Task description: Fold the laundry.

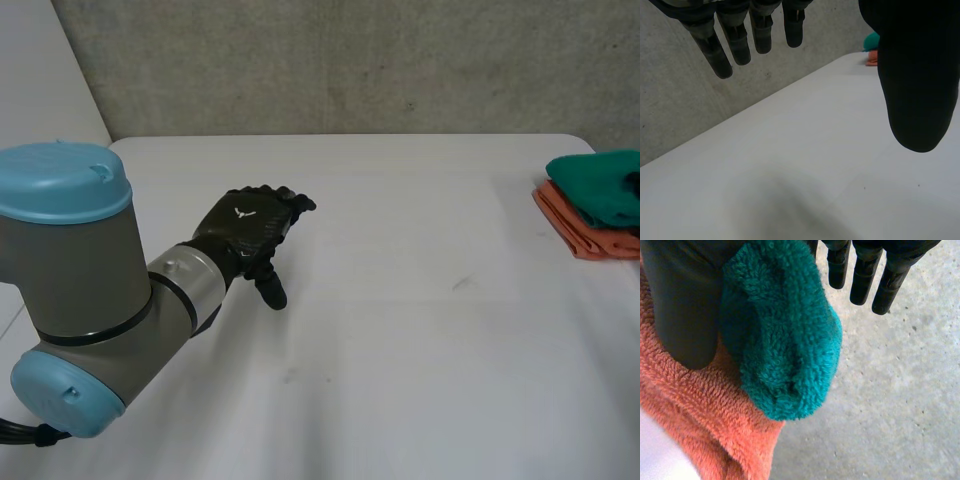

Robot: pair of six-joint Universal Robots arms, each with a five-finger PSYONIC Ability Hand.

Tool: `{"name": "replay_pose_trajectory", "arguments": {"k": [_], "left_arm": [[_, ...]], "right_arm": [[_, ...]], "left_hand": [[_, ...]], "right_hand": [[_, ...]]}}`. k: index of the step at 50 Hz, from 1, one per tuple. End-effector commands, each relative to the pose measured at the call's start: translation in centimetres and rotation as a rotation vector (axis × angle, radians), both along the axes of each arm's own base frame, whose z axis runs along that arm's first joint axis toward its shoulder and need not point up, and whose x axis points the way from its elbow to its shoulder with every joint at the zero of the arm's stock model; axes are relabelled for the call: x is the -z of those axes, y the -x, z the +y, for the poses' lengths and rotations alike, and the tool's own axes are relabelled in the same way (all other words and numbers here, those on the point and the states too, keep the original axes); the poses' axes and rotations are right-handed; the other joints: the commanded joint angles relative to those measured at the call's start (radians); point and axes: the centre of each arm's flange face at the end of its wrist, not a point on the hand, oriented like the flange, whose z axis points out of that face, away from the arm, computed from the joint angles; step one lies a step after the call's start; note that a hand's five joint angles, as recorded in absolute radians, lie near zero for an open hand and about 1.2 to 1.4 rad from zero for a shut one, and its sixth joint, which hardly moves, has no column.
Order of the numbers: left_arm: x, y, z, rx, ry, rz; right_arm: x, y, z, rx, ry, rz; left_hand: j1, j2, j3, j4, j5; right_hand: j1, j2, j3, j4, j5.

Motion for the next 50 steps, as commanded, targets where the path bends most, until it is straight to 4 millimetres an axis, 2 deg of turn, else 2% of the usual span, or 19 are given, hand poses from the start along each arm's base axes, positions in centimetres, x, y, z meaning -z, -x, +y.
{"name": "replay_pose_trajectory", "arguments": {"k": [1,5,8,11,14,16,17,18,19,23,25,26,29,30,33,34,38,43,50], "left_arm": [[-0.4,-0.1,0.0,-0.001,0.01,0.007],[-0.5,-0.1,0.0,-0.003,0.013,0.009],[-0.6,-0.1,0.0,-0.004,0.016,0.01],[-0.7,-0.2,-0.1,-0.006,0.017,0.011],[-1.2,-0.3,0.0,-0.009,0.029,0.018],[-1.6,-0.4,0.0,-0.011,0.038,0.026],[-1.8,-0.4,0.1,-0.011,0.042,0.029],[-2.2,-0.6,0.1,-0.014,0.053,0.036],[-2.4,-0.6,0.1,-0.018,0.058,0.038],[-3.5,-1.5,-0.3,-0.067,0.089,0.051],[-4.1,-2.0,-0.6,-0.105,0.115,0.062],[-4.3,-2.2,-0.7,-0.116,0.124,0.065],[-5.1,-2.9,-1.2,-0.164,0.161,0.082],[-5.2,-3.1,-1.4,-0.177,0.169,0.085],[-5.5,-3.8,-2.0,-0.221,0.189,0.094],[-5.5,-4.0,-2.1,-0.226,0.19,0.092],[-5.2,-4.4,-2.3,-0.243,0.182,0.088],[-4.8,-4.8,-2.5,-0.258,0.162,0.095],[-4.7,-4.9,-2.7,-0.267,0.149,0.113]], "right_arm": [[-3.4,1.7,1.1,0.126,-0.03,0.016],[-5.2,2.8,1.6,0.249,-0.053,0.074],[-7.4,4.1,1.7,0.367,-0.025,0.208],[-10.6,5.1,1.8,0.51,0.03,0.34],[-13.3,5.6,1.8,0.608,0.105,0.36],[-14.6,4.4,1.6,0.596,0.161,0.319],[-16.6,1.5,1.8,0.546,0.235,0.237],[-17.4,0.3,2.0,0.525,0.259,0.204],[-19.5,-2.2,2.8,0.474,0.309,0.115],[-22.4,-7.7,5.6,0.337,0.351,-0.123],[-22.3,-9.7,6.7,0.278,0.328,-0.215],[-21.7,-11.9,7.9,0.208,0.287,-0.305],[-21.2,-14.6,9.9,0.114,0.229,-0.403],[-21.2,-16.3,11.7,0.061,0.193,-0.455],[-20.2,-18.6,14.4,-0.007,0.12,-0.507],[-19.0,-20.0,16.0,-0.04,0.066,-0.515],[-15.5,-23.4,19.7,-0.127,-0.039,-0.498],[-13.5,-25.5,23.0,-0.201,-0.087,-0.487],[-13.4,-26.0,24.1,-0.225,-0.083,-0.491]], "left_hand": [[-0.004,-0.026,-0.032,-0.025,-0.044],[-0.004,-0.026,-0.032,-0.025,-0.044],[-0.004,-0.026,-0.032,-0.025,-0.044],[-0.004,-0.026,-0.032,-0.025,-0.044],[-0.004,-0.026,-0.032,-0.025,-0.044],[-0.004,-0.026,-0.032,-0.025,-0.044],[-0.004,-0.026,-0.032,-0.025,-0.044],[-0.004,-0.026,-0.032,-0.025,-0.044],[-0.004,-0.026,-0.032,-0.025,-0.044],[-0.007,-0.029,-0.034,-0.027,-0.047],[-0.008,-0.03,-0.035,-0.028,-0.048],[-0.008,-0.03,-0.035,-0.028,-0.048],[-0.008,-0.03,-0.035,-0.028,-0.048],[-0.008,-0.03,-0.035,-0.028,-0.048],[-0.008,-0.03,-0.035,-0.028,-0.048],[-0.008,-0.03,-0.035,-0.028,-0.048],[-0.008,-0.03,-0.035,-0.028,-0.048],[-0.008,-0.03,-0.035,-0.028,-0.048],[-0.008,-0.03,-0.035,-0.028,-0.048]], "right_hand": [[-0.032,-0.042,-0.038,-0.058,-0.098],[-0.032,-0.042,-0.038,-0.058,-0.098],[-0.032,-0.042,-0.038,-0.058,-0.098],[-0.032,-0.042,-0.038,-0.058,-0.098],[-0.032,-0.042,-0.038,-0.058,-0.098],[-0.032,-0.042,-0.038,-0.058,-0.098],[-0.032,-0.042,-0.038,-0.058,-0.098],[-0.032,-0.042,-0.038,-0.058,-0.098],[-0.032,-0.042,-0.038,-0.058,-0.098],[-0.032,-0.042,-0.038,-0.058,-0.098],[-0.032,-0.042,-0.038,-0.058,-0.098],[-0.032,-0.042,-0.038,-0.058,-0.098],[-0.032,-0.042,-0.038,-0.058,-0.098],[-0.032,-0.042,-0.038,-0.058,-0.098],[-0.032,-0.042,-0.038,-0.058,-0.098],[-0.032,-0.042,-0.038,-0.058,-0.098],[-0.032,-0.042,-0.038,-0.058,-0.098],[-0.032,-0.042,-0.038,-0.058,-0.098],[-0.032,-0.042,-0.038,-0.058,-0.098]]}}
